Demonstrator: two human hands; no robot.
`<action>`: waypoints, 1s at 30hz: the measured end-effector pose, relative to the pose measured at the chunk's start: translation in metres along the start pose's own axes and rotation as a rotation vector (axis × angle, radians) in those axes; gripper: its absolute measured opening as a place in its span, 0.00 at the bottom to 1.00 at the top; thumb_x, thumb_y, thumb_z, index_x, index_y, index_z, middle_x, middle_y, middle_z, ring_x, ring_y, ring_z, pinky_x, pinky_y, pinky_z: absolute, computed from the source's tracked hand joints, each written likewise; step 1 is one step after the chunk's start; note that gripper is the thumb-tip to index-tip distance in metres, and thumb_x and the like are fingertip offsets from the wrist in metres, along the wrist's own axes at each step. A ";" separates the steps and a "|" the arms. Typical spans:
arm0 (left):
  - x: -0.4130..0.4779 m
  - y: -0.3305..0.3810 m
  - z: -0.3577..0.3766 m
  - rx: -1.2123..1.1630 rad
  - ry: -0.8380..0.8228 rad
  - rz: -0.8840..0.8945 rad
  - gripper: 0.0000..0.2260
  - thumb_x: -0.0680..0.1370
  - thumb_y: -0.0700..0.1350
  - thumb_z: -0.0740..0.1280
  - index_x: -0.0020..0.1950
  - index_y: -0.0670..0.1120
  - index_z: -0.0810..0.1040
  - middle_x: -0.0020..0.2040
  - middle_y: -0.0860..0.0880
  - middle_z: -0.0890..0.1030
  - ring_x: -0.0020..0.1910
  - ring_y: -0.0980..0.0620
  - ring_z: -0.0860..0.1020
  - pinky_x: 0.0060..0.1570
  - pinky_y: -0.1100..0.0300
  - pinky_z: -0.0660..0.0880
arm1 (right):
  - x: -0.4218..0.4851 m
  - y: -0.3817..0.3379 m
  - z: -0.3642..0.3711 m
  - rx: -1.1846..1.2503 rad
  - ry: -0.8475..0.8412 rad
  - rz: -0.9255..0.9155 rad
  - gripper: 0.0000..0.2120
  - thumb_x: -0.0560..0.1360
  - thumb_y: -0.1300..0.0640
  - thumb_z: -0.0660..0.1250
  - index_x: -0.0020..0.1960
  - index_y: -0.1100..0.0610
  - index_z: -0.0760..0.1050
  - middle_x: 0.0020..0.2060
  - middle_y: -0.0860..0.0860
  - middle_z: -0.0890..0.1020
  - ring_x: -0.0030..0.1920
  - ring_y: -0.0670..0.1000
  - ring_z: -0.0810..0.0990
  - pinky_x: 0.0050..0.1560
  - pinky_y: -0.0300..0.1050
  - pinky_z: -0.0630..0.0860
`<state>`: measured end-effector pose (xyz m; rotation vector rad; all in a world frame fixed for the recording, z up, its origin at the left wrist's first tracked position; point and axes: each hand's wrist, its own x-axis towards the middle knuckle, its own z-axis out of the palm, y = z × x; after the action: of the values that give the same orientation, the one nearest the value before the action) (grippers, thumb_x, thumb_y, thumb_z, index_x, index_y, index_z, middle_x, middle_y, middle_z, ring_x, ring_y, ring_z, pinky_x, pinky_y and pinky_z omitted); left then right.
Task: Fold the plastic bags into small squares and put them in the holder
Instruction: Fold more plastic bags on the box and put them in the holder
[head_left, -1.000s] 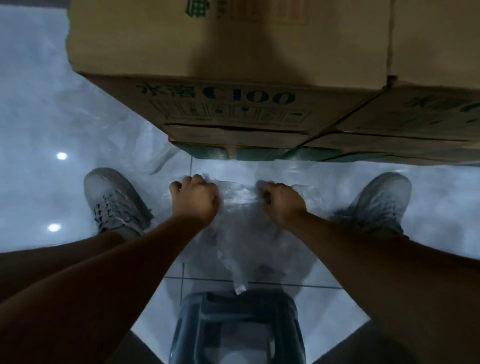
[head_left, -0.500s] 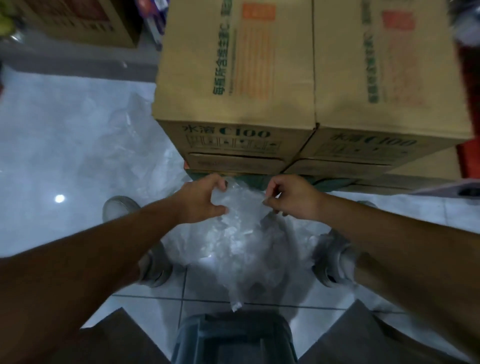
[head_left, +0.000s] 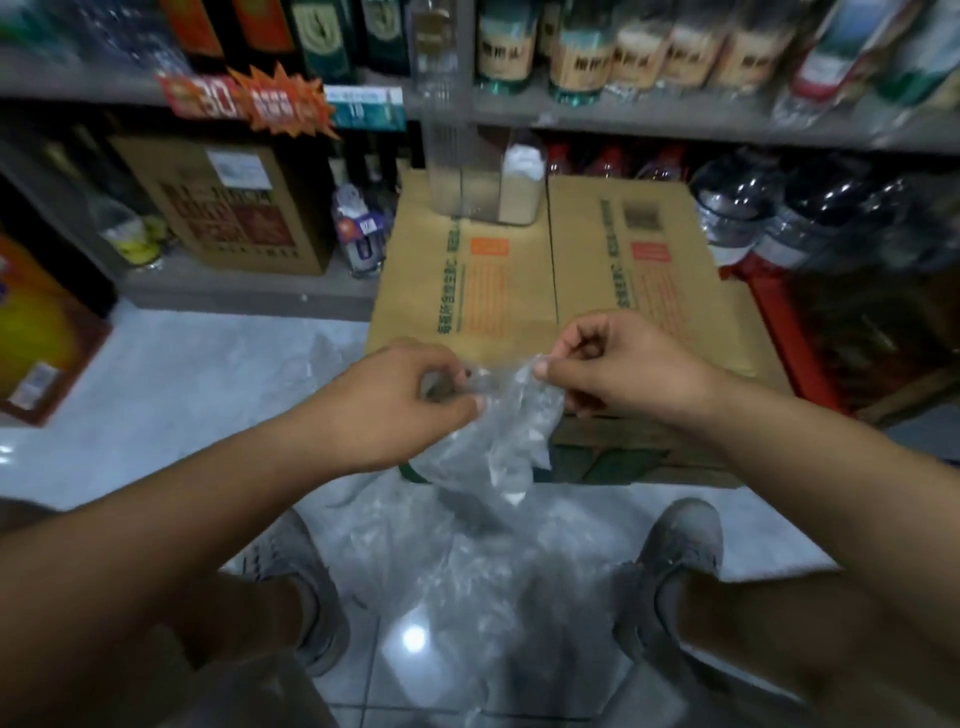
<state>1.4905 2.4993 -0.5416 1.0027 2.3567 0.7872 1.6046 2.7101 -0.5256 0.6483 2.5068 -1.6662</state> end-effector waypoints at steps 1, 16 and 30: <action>0.001 0.007 -0.003 -0.079 0.061 0.027 0.11 0.74 0.62 0.71 0.47 0.57 0.81 0.50 0.60 0.75 0.48 0.61 0.77 0.48 0.63 0.73 | 0.002 -0.010 -0.005 0.038 0.051 -0.011 0.08 0.75 0.58 0.75 0.45 0.62 0.79 0.30 0.55 0.81 0.28 0.47 0.78 0.30 0.40 0.77; 0.060 0.024 -0.015 -0.225 0.301 0.110 0.05 0.75 0.54 0.75 0.43 0.56 0.81 0.65 0.58 0.73 0.70 0.56 0.70 0.68 0.58 0.67 | 0.043 -0.049 -0.027 0.302 0.346 -0.050 0.21 0.72 0.50 0.77 0.59 0.54 0.73 0.48 0.52 0.84 0.46 0.50 0.85 0.42 0.52 0.84; 0.081 0.021 -0.040 -0.523 0.201 -0.059 0.12 0.79 0.49 0.72 0.46 0.39 0.81 0.46 0.40 0.84 0.40 0.51 0.80 0.44 0.55 0.76 | 0.065 -0.035 -0.051 0.441 0.216 0.082 0.03 0.78 0.64 0.69 0.46 0.60 0.79 0.37 0.55 0.82 0.39 0.51 0.83 0.41 0.45 0.83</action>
<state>1.4265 2.5597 -0.5135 0.6515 2.1430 1.4392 1.5414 2.7645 -0.4919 0.9992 2.2051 -2.2465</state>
